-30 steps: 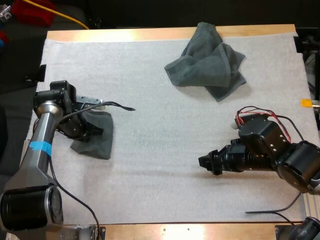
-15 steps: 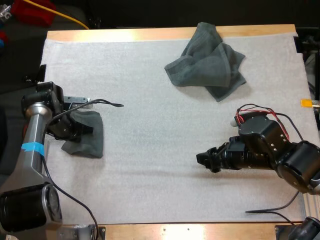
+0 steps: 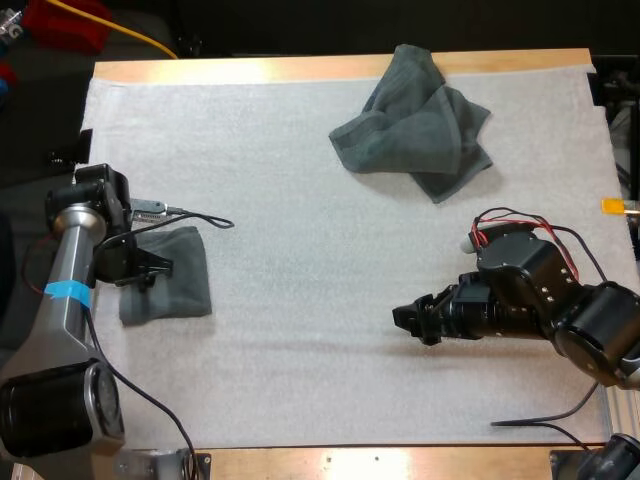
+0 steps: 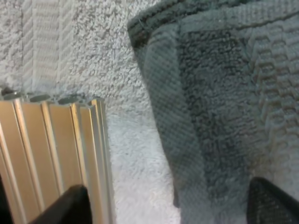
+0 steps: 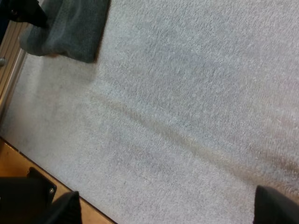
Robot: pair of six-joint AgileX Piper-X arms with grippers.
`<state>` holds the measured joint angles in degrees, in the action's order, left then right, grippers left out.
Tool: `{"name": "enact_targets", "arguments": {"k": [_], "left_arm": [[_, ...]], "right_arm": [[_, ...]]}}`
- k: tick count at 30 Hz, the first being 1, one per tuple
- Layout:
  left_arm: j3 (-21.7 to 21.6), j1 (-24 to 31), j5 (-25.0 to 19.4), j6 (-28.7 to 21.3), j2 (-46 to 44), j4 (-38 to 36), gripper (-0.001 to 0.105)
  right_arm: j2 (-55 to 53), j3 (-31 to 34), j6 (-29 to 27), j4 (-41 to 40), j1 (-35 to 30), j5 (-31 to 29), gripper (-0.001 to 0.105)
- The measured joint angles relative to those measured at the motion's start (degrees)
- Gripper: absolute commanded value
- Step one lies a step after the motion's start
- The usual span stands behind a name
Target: Pick towel from pile, fold and stack
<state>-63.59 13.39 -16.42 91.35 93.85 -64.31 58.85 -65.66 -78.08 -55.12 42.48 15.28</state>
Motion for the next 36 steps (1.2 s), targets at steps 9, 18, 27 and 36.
{"name": "enact_targets", "arguments": {"k": [9,18,27,36], "left_arm": [[-0.42,-0.25,12.9,0.91,-6.99,1.4,0.066],[-0.43,-0.25,23.35,1.79,-9.36,4.85,0.067],[-0.43,-0.25,24.91,3.06,-9.36,10.29,0.071],[-0.47,-0.25,25.16,3.61,-3.67,12.45,0.071]], "right_arm": [[0.0,0.0,0.0,0.0,0.0,0.0,0.071],[0.0,0.0,0.1,3.17,0.0,0.0,0.071],[0.0,0.0,3.15,11.48,0.0,1.13,0.071],[0.0,0.0,3.5,11.64,0.0,1.13,0.071]]}}
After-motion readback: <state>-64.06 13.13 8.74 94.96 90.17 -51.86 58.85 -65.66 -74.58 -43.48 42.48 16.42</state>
